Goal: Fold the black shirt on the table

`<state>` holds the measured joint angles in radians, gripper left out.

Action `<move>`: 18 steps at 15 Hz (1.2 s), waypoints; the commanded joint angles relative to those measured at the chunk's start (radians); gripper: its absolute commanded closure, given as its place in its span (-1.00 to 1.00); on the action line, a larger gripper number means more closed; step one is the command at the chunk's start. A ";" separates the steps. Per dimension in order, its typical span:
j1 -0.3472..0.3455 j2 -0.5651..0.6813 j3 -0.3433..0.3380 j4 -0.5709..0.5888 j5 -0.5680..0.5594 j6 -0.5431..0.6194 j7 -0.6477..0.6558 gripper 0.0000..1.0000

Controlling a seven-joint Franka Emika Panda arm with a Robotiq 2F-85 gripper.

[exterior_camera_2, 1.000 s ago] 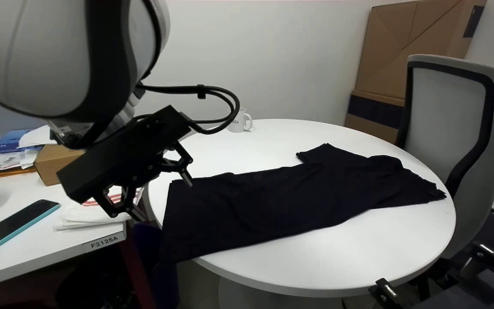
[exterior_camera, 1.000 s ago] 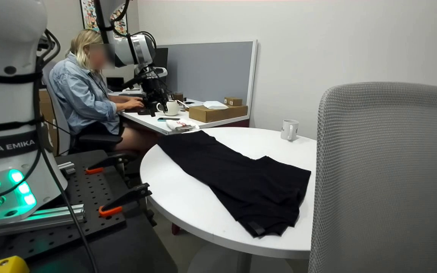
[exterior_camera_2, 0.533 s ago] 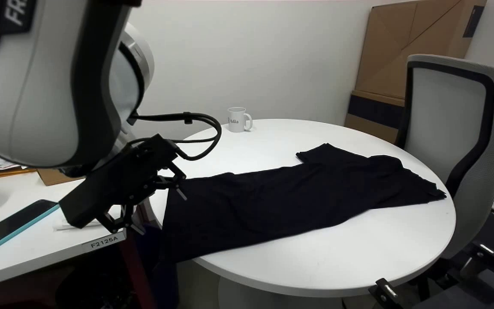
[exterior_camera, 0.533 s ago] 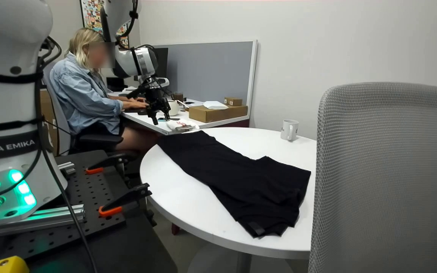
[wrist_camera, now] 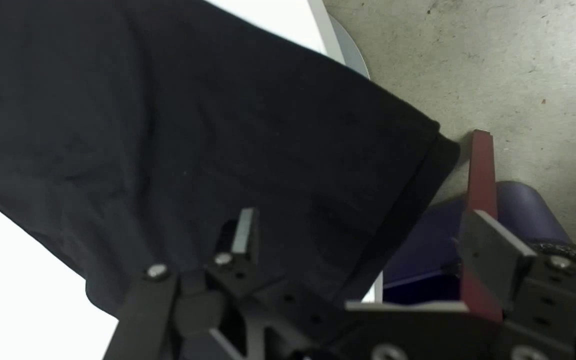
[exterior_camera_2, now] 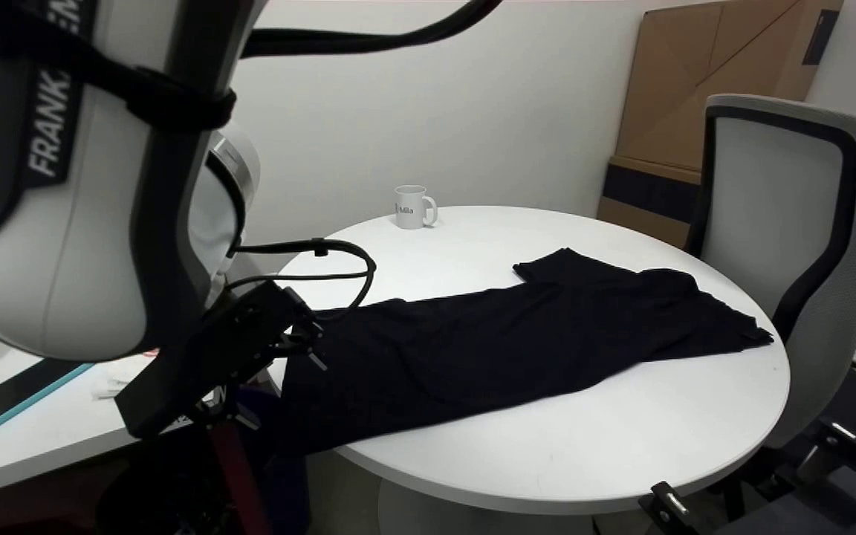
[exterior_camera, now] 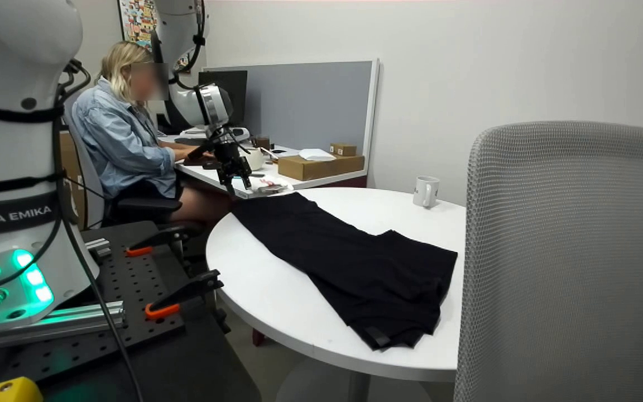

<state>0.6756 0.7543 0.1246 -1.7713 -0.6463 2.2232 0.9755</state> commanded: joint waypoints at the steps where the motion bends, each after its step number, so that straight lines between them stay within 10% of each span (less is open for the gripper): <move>1: 0.043 0.047 -0.036 0.049 0.008 -0.009 0.028 -1.00; 9: 0.088 0.094 -0.069 0.074 0.005 -0.007 0.040 -1.00; 11: 0.094 0.096 -0.068 0.076 0.008 0.002 0.037 -0.46; 18: 0.104 0.093 -0.081 0.079 0.006 0.018 0.037 0.39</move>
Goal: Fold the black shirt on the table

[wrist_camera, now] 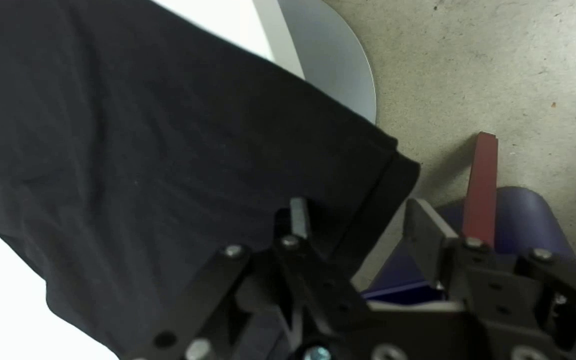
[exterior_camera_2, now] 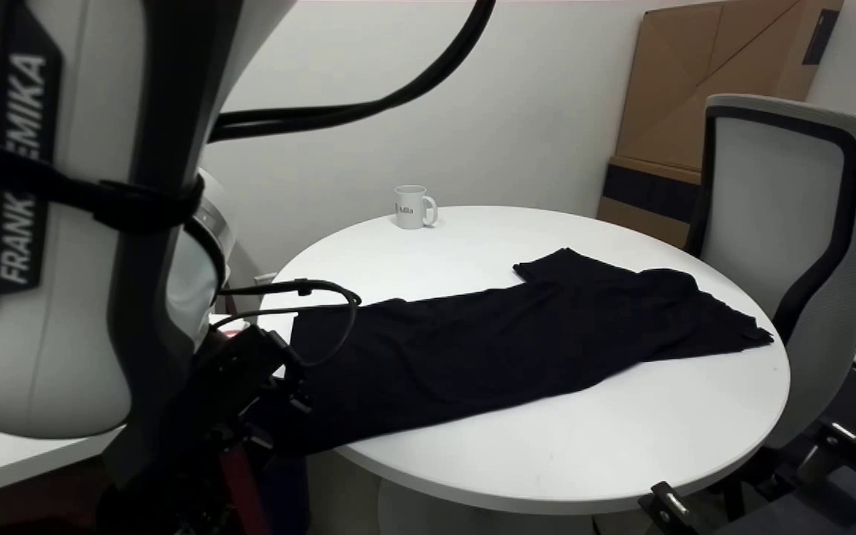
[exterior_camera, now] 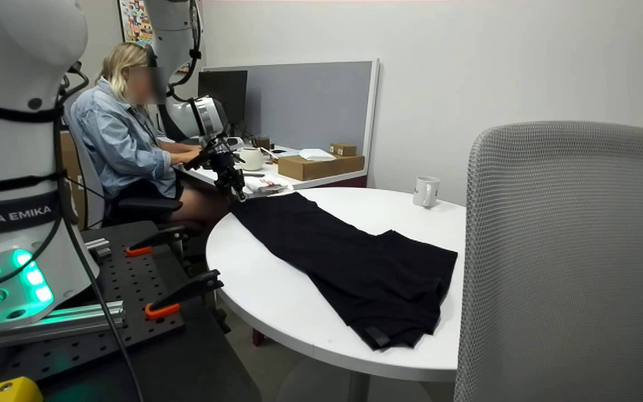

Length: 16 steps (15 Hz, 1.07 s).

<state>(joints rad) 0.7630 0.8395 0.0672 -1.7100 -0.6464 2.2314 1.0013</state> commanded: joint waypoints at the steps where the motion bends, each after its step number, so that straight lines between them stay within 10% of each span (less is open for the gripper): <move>1: 0.016 0.007 -0.027 0.018 0.006 0.010 0.011 0.53; 4: 0.016 0.008 -0.036 0.019 0.004 0.011 0.013 0.97; 16: -0.084 -0.415 -0.005 -0.278 0.017 0.266 -0.046 0.99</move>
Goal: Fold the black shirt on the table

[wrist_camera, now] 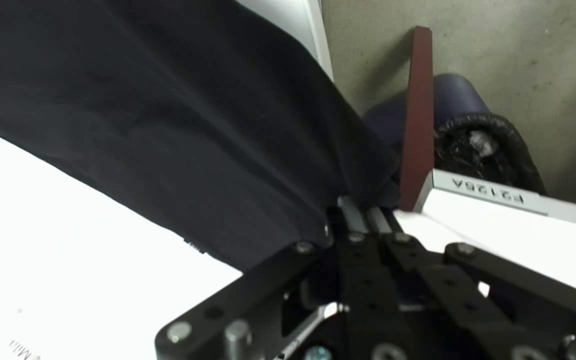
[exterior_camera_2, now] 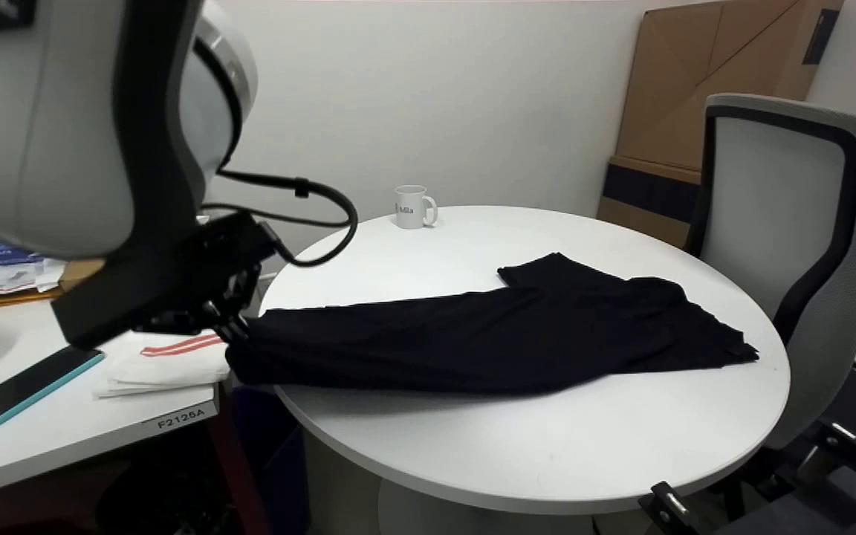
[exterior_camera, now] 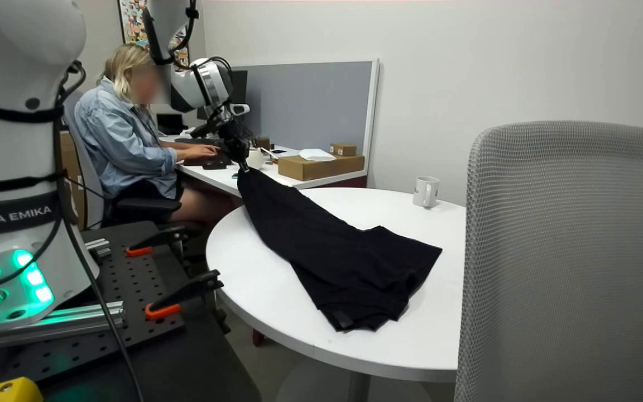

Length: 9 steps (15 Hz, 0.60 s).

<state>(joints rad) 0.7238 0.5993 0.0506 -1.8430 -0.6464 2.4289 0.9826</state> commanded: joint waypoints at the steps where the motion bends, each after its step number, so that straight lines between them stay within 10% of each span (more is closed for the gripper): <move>1: -0.069 -0.224 0.017 -0.174 0.028 0.084 -0.032 0.99; 9: -0.356 -0.563 0.026 -0.420 0.190 0.130 -0.037 0.99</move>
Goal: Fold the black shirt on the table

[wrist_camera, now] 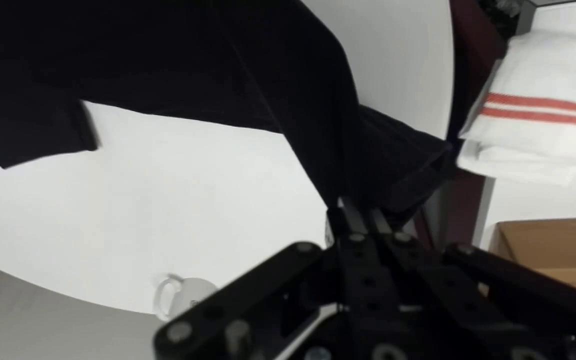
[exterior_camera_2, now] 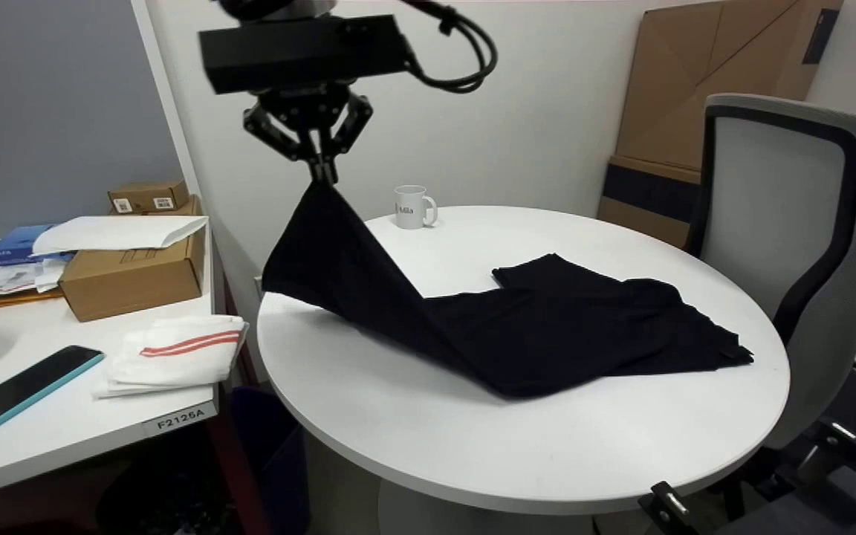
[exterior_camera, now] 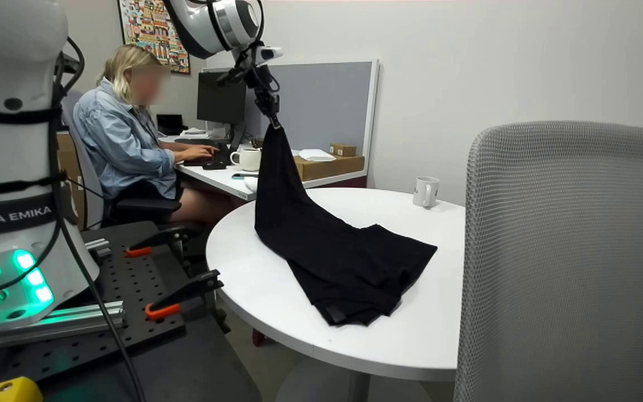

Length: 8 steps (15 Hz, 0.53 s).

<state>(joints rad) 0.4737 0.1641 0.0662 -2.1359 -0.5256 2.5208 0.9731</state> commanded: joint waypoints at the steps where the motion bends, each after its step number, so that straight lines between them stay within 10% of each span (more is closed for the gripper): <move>1: -0.147 -0.162 0.007 -0.156 0.096 0.039 -0.043 0.99; 8: -0.429 -0.325 -0.086 -0.285 0.233 0.017 -0.216 0.99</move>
<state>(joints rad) 0.1302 -0.0836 0.0165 -2.3538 -0.3654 2.5247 0.8603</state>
